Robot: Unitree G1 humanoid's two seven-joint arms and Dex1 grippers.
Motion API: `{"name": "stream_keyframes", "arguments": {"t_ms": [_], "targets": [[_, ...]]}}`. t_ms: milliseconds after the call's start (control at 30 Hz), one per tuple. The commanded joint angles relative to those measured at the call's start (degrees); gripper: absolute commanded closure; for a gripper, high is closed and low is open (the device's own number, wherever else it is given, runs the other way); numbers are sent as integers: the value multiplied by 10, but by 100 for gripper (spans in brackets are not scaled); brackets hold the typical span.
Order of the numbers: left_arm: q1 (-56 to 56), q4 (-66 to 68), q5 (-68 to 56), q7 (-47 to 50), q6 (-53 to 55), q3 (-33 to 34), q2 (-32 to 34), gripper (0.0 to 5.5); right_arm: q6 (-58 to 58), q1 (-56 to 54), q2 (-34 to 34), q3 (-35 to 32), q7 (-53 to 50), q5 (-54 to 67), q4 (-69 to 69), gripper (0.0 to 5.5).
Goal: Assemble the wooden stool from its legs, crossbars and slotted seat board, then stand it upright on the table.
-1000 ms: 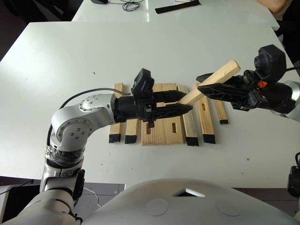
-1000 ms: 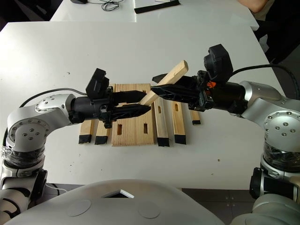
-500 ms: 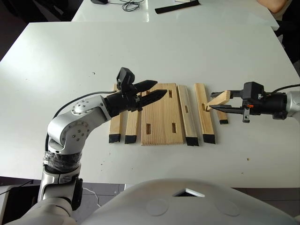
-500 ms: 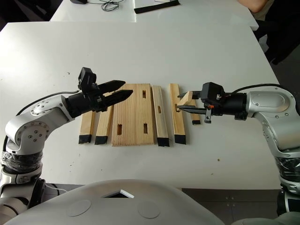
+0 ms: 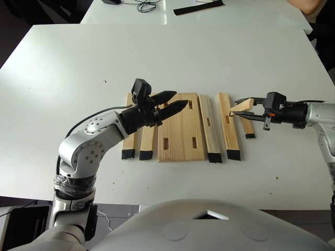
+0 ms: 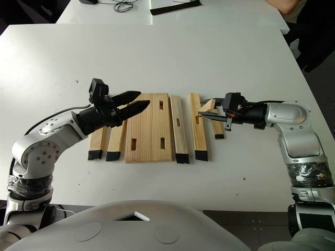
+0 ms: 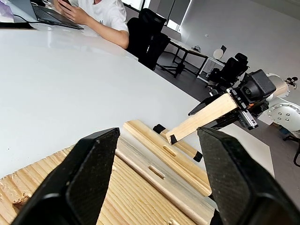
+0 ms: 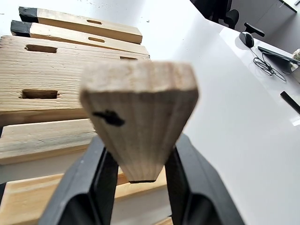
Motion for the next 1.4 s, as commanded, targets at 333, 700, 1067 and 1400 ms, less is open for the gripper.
{"name": "stream_keyframes", "arguments": {"t_ms": [333,700,1067,1400], "targets": [[-14,-4,-13,-3,20,8,7,241,-59,18,-1,10,11,-31,19,420],[-16,-10,-25,1,28,11,12,241,-40,36,-4,7,11,-18,-34,420],[-17,-11,-28,3,31,11,13,241,-30,24,-10,-1,18,-14,-47,420],[-11,-16,-29,7,30,12,10,241,-5,10,-12,-4,24,2,-70,420]]}}
